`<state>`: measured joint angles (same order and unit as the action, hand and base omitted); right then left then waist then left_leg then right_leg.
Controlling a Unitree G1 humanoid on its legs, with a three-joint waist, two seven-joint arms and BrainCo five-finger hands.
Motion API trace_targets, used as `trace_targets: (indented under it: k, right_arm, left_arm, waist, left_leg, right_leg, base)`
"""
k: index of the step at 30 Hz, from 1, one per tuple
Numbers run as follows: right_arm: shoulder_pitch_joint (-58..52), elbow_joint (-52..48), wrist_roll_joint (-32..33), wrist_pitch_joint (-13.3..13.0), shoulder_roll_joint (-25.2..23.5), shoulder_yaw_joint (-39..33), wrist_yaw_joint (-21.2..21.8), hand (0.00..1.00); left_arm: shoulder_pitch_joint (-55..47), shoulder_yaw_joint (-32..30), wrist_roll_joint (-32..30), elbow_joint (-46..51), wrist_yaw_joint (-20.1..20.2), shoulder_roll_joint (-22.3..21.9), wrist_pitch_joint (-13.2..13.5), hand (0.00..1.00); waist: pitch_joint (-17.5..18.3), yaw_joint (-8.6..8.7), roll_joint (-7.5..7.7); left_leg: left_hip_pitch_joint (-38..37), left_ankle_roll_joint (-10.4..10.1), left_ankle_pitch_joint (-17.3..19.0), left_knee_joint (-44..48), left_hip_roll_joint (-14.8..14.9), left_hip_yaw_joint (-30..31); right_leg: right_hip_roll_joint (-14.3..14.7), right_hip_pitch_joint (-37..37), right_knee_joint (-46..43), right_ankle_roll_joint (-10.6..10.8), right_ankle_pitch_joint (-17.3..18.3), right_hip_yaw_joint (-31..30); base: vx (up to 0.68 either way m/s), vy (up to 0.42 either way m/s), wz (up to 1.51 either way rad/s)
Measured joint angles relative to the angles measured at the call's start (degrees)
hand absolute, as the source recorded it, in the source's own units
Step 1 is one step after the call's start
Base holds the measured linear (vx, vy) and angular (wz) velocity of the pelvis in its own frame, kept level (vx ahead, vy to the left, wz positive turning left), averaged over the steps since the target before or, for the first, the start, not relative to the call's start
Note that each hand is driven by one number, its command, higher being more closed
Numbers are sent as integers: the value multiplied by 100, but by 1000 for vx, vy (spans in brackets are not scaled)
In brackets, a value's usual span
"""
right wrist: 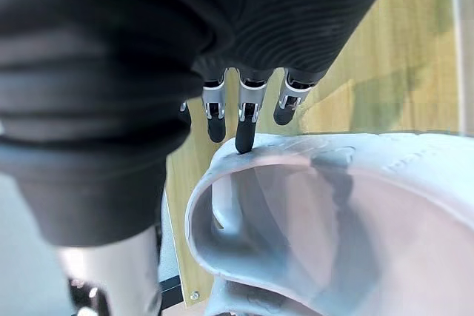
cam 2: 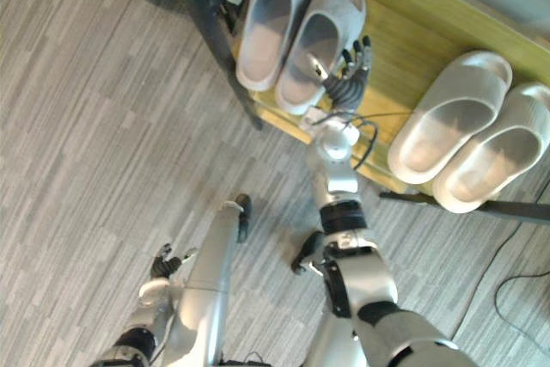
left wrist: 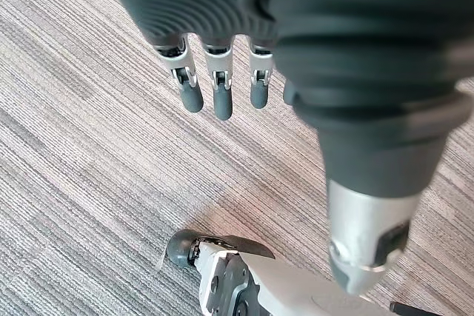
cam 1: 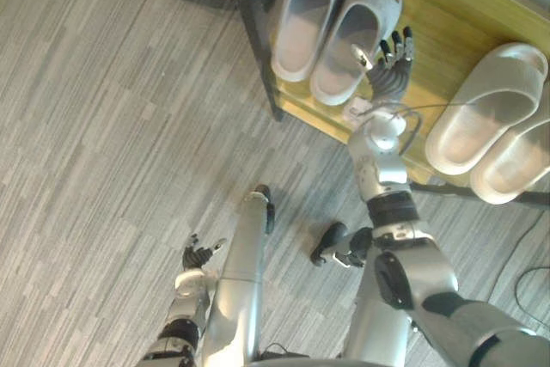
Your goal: Organize the slippers on the shoe rack
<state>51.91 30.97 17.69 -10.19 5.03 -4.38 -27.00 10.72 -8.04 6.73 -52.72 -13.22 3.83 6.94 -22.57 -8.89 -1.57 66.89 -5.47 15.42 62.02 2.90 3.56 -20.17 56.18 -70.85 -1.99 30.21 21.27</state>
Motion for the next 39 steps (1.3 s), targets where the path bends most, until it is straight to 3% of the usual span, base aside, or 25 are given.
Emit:
trace_targets:
  k: [8,13,17,20,23,26,32,34,37,39]
  right_arm:
    - [119,195,40,93,182,6,75,0]
    - [-108,159,-83,263,156,151,181,0]
    - [-820,-293,-473,374,155,414,194,0]
    - [-1745,-1019,-917,422,117,645,246,0]
    - [-2799,-1842,-1324,419,-10,794,428,0]
    - [-3809,-2237,-1568,421,-36,1032,666,0]
    - [-5231,-2352,-2240,415,-111,1143,1149,0]
    - [-5556,-2088,-2451,408,-116,1021,1245,0]
    - [-5716,-884,-2807,447,-73,710,1381,0]
    - [-5712,-290,-2967,502,-40,555,1457,0]
  left_arm:
    - [0,-2,5,-6,-5,8,0,0]
    - [-5,-90,6,-19,-3,55,-11,0]
    - [-96,-221,5,-18,2,58,-20,0]
    - [-312,-223,0,-8,12,138,-28,0]
    - [-614,-218,-59,33,62,209,-35,0]
    - [-848,-186,-157,41,120,257,-42,0]
    - [-1226,381,-430,1,245,477,-105,0]
    - [-1231,554,-497,-126,324,528,-108,0]
    - [-1207,925,-690,-381,490,504,-108,0]
    - [-1193,1030,-813,-441,575,422,-109,0]
  waist:
    - [-5,7,9]
    - [-58,19,91]
    - [-66,75,114]
    - [-94,203,171]
    - [-59,343,233]
    - [125,429,283]
    - [676,560,413]
    - [907,609,429]
    - [1248,737,424]
    - [1280,838,395]
  left_leg:
    - [-34,-17,-51,-63,40,-8]
    - [-338,-28,-61,-191,165,-79]
    - [-797,-25,-62,-433,248,-148]
    - [-1473,25,-95,-842,286,-283]
    - [-2362,135,-208,-1544,379,-628]
    - [-3075,160,-453,-2330,498,-963]
    - [-4282,194,-779,-3615,441,-1403]
    - [-4603,191,-903,-4037,381,-1472]
    - [-5224,184,-1242,-4938,264,-1585]
    - [-5525,188,-1367,-5302,240,-1657]
  right_leg:
    - [36,-7,51,-52,-32,4]
    - [164,-238,223,-60,-100,-47]
    - [273,-660,526,41,-158,-49]
    - [314,-1282,951,-9,-313,-34]
    - [368,-2053,1628,89,-527,-46]
    - [519,-2666,2467,190,-860,-25]
    - [714,-3647,3770,363,-1351,-125]
    - [756,-3899,4162,419,-1488,-132]
    - [883,-4369,4950,501,-1822,-172]
    - [963,-4635,5342,534,-2000,-190]
  base:
    - [0,-2,-1]
    - [-2,-20,-12]
    - [7,-19,-10]
    - [53,-4,-7]
    - [82,10,-7]
    - [86,24,-13]
    - [119,47,-20]
    - [145,45,-12]
    - [145,49,-14]
    - [94,43,-18]
